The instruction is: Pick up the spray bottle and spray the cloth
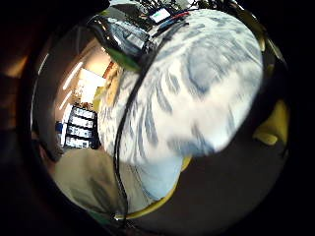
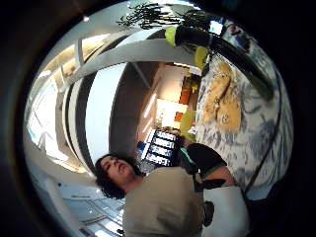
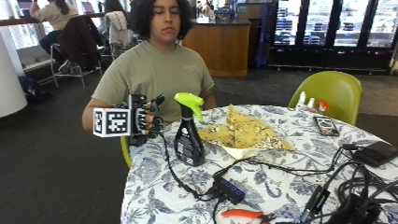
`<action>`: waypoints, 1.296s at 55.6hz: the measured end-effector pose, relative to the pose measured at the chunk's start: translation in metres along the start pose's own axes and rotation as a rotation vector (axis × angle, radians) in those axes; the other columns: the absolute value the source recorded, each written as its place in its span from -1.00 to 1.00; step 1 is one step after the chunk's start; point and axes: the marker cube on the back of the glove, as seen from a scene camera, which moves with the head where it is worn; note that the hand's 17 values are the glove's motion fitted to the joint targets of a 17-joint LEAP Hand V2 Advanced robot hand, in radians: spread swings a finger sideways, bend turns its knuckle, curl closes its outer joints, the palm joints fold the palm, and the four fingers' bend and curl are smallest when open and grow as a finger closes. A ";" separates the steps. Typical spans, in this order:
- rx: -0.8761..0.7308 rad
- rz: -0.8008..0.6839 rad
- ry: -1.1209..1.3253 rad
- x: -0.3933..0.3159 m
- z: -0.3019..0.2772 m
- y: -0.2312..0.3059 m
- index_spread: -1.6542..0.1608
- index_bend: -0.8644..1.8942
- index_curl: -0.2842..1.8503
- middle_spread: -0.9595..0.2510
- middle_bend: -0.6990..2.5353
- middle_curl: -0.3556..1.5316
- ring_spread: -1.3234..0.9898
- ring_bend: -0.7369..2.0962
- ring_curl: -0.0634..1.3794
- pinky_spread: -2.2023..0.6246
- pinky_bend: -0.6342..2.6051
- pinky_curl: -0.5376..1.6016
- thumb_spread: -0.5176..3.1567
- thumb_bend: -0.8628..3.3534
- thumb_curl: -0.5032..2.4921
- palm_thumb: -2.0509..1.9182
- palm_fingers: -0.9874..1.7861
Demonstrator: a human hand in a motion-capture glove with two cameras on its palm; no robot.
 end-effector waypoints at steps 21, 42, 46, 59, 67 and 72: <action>0.079 0.033 -0.116 0.012 0.055 -0.130 0.39 -0.31 -0.56 0.50 -0.44 -0.25 0.08 -0.12 -0.44 0.68 -0.34 -0.15 -0.24 -0.59 -0.40 0.44 -0.19; 0.159 0.141 -0.154 0.024 0.058 -0.182 0.56 -0.27 -0.56 0.57 -0.43 -0.25 0.04 0.02 -0.40 0.58 -0.34 -0.17 -0.22 -0.59 -0.36 0.52 0.10; 0.230 0.193 -0.179 0.017 0.055 -0.175 0.56 -0.11 -0.49 0.53 -0.33 -0.19 0.05 -0.08 -0.46 0.59 -0.47 -0.23 -0.23 -0.58 -0.34 0.56 0.33; 0.103 0.131 -0.199 -0.053 0.006 -0.161 0.57 -0.07 -0.35 0.39 -0.21 -0.08 0.02 -0.05 -0.35 0.50 -0.44 -0.19 -0.36 -0.61 -0.28 0.57 0.68; -0.174 0.247 0.060 -0.106 -0.004 -0.162 0.57 -0.05 -0.30 0.36 -0.17 -0.04 0.01 -0.02 -0.30 0.45 -0.41 -0.16 -0.41 -0.60 -0.25 0.55 0.70; -0.375 0.333 0.234 -0.119 0.002 -0.162 0.57 -0.04 -0.28 0.36 -0.16 -0.03 0.01 -0.02 -0.28 0.44 -0.40 -0.14 -0.43 -0.60 -0.23 0.55 0.69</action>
